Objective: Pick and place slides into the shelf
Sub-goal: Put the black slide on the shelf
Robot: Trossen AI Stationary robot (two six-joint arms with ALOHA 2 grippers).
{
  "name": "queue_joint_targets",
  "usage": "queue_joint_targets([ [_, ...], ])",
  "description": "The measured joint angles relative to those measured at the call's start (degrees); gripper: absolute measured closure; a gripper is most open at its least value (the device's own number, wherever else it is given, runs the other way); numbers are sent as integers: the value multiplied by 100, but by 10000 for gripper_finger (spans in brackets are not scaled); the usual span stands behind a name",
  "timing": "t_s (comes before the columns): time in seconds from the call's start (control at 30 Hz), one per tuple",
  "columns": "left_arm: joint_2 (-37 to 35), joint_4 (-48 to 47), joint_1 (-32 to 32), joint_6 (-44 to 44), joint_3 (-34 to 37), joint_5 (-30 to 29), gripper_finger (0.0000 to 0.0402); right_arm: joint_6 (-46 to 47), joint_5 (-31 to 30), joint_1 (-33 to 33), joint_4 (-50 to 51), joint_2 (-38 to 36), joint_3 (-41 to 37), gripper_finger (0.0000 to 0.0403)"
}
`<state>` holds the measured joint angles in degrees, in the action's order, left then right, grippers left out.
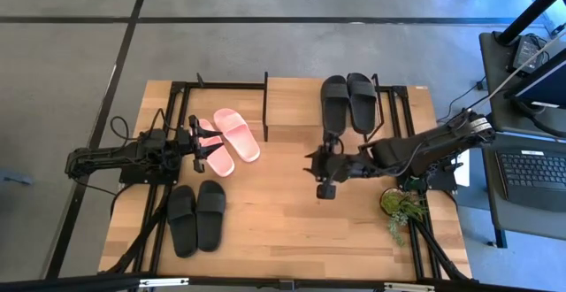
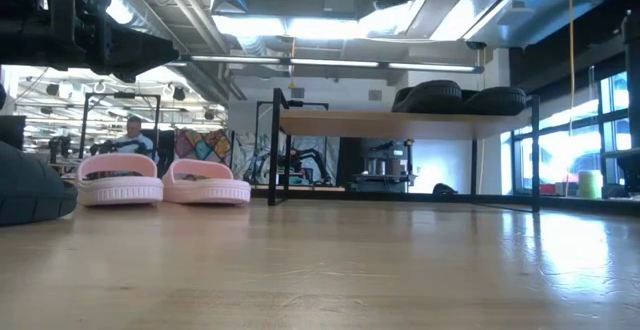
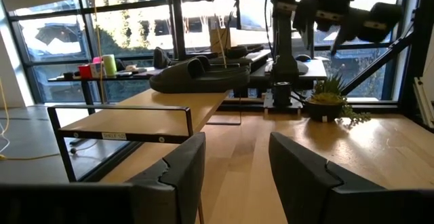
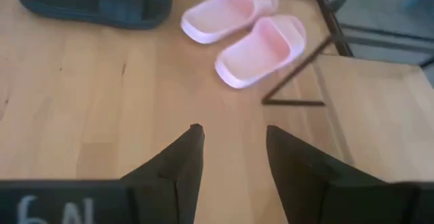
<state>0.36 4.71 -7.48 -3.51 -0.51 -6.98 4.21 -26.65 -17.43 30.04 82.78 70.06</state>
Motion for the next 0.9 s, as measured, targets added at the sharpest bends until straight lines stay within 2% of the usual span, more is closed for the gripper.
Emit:
queue_joint_targets([
  [0.3, 0, 2, 2, 2, 0, 0, 246, 12, 428, -223, -1903, 0, -1464, 241],
  [0.47, 0, 2, -1, 2, 0, 0, 246, 188, 452, -313, -3319, 4, -2387, 241],
  [0.63, 0, 2, 1, 8, 0, 0, 246, 291, 446, -304, -4313, 4, -3071, 241],
  [0.9, 0, 161, 2, 1132, -3, 110, 246, 158, 445, -306, -5806, 4, -3930, 241],
])
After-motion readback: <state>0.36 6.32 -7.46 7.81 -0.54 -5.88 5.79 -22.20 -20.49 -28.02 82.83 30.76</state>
